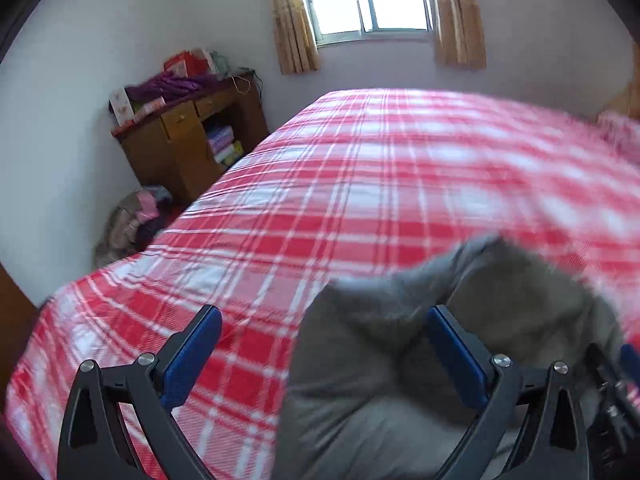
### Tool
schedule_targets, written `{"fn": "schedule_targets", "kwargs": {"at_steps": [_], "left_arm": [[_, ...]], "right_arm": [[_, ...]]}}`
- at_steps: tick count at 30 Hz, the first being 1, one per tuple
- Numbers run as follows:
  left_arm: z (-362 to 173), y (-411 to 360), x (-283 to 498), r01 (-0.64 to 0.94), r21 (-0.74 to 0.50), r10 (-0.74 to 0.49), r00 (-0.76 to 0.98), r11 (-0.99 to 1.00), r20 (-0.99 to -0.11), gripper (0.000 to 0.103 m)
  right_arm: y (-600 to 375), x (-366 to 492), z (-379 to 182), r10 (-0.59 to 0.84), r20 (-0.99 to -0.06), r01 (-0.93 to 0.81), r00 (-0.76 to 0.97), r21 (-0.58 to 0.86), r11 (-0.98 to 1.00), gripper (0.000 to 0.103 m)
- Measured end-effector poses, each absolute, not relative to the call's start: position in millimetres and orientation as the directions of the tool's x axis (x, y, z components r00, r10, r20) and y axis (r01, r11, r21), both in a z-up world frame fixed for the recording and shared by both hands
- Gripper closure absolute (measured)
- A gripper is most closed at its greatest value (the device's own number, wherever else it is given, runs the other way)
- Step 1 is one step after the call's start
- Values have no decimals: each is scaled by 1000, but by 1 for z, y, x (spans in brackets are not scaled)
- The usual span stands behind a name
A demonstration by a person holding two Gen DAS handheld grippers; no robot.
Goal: Fold large clothes
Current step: 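Grasp the grey jacket bundle with the left gripper while the right gripper holds it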
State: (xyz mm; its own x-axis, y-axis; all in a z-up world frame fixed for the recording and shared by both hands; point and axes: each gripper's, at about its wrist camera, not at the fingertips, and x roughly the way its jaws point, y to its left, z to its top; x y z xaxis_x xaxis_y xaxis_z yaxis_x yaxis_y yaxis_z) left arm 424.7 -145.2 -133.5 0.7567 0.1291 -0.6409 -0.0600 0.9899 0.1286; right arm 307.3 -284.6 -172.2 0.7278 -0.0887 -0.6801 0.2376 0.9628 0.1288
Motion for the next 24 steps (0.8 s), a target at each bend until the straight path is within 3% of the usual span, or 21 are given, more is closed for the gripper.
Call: {"fn": "schedule_targets", "kwargs": {"at_steps": [6,10,24], "left_arm": [[-174,-171,463,-17,257,191,716,966,-672,1],[-191,-158,470,-36,158,139,682,987,-718,1],[-205,-173,468,-47,262,219,699,964,-681,1]], "right_arm": [[-302,345,-172,-89,-695,262,713,147,954,43],[-316,355,-204,-46,-738,265,673,183,947,41],[-306,361,-220,-79,-767,258,637,115,959,39]]}}
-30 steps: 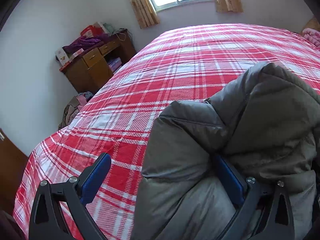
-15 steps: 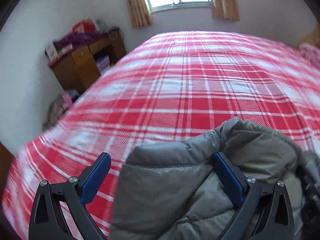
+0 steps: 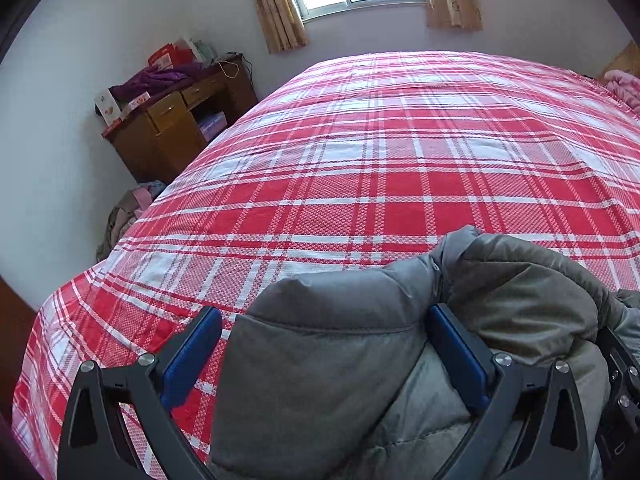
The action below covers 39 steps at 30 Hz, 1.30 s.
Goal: Fold large clothes
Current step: 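Grasp the grey jacket bundle with the left gripper while the right gripper holds it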
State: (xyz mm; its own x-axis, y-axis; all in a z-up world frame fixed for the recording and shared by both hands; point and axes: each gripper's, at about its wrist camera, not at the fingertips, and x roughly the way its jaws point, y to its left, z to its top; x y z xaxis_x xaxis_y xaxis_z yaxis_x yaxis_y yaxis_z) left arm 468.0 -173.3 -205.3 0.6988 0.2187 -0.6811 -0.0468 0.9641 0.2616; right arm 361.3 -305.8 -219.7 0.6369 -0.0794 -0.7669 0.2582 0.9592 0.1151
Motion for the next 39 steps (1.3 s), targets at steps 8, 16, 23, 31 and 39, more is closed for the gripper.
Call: {"fn": "schedule_targets", "kwargs": {"at_steps": [8,16,23,31,39], "left_arm": [[-198,-166,467,11,209,148,667,978,-730,1],[-167,-101,373,138,97,-22,674,986,-738,1],[-196,-88,344,122,77,-25,671,990,-741,1],[-205,-96,344,156,59,-60,663,986,-746,1],[-210,-97,341,209,-55,-178,638,976,-749,4]], "right_arm": [[-302,364,-221,-99,-775,256,624,83,963,37],[-329,285,-176,-57,-705,260,707,184,948,21],[-331,222,-215,62,-714,254,697,327,911,22],[-324,222,-229,175,-658,167,732,423,891,29],[-312,222,-230,211,-645,113,734,423,899,43]]}}
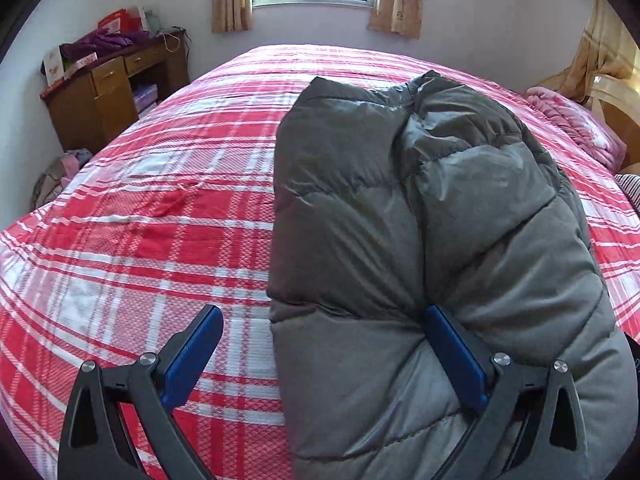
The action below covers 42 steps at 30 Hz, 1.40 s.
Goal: Fold large clothes
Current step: 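Grasp the grey jacket bundle with the left gripper while the right gripper holds it, then lift the jacket bundle with both grippers and carry it across the bed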
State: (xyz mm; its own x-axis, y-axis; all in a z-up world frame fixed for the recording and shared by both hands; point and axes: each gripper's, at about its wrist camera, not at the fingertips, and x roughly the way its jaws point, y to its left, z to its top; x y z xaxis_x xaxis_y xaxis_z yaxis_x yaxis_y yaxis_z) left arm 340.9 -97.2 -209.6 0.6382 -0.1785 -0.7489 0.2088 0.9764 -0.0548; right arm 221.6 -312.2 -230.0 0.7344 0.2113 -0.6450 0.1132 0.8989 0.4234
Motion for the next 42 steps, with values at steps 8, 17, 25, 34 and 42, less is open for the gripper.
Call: {"fn": "schedule_targets", "kwargs": {"at_steps": [8,17,25,34,42], "left_arm": [[-206,-114,329,284,-30,-217,658,958,-722,25],[-207,-125,333,321,-26,-243,659,947,-712,39],[-205,-137,331,344,-1,-245,665,939,-706,54],[-181,-149,305,351,136,-182,733,926,-656,86],[-135,-126,269,335,161,-185,791,928,-584,89]], "right_arm": [[-313,227,-231,235,-633,89,738,436,895,51],[-315,234,-235,273,-627,68,730,463,884,50],[-321,242,-239,345,-609,31,714,520,853,54],[-315,232,-230,392,-558,-52,731,528,848,79],[-303,210,-207,441,-483,-113,757,568,815,81]]}}
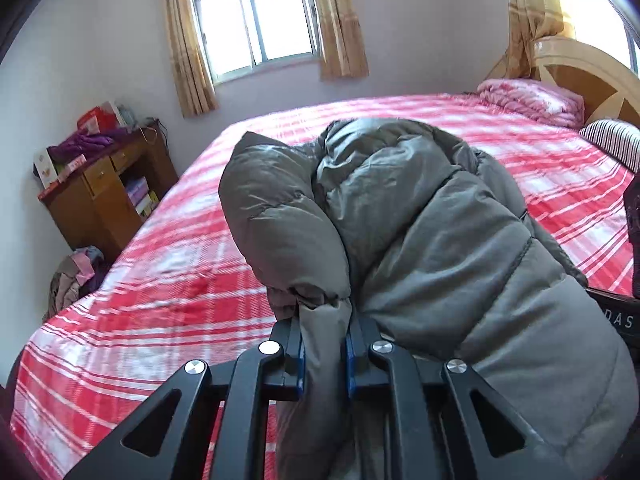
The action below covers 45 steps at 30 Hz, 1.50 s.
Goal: Fold large clothes
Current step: 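Lift the jacket bundle with both grippers and carry it across the bed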
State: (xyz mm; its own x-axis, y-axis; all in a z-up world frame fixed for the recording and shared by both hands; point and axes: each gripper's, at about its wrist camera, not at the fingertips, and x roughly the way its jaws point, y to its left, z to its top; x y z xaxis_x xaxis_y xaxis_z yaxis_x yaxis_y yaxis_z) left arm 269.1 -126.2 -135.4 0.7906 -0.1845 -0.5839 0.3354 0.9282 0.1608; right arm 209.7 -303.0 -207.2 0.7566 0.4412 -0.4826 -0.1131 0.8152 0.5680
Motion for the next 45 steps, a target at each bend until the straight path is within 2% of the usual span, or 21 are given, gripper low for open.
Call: {"fn": "schedule_targets", "kwargs": {"at_steps": [6,18,45], "left_arm": [[-110,-94,245,305,144,-179,814,941,-552,90],[-92,-24,204,210,122,-118,847,970,-518,91],[-108,91,180,24,39,0,854,999,-520,91]], "right_arm": [[-284,196,-176,478,-429,-190,767,559,807,81],[-227,192,-148,552,-395,-320,734,516,794,81],[-129,237,-157,633,-468,-461,617,436,773,81]]}}
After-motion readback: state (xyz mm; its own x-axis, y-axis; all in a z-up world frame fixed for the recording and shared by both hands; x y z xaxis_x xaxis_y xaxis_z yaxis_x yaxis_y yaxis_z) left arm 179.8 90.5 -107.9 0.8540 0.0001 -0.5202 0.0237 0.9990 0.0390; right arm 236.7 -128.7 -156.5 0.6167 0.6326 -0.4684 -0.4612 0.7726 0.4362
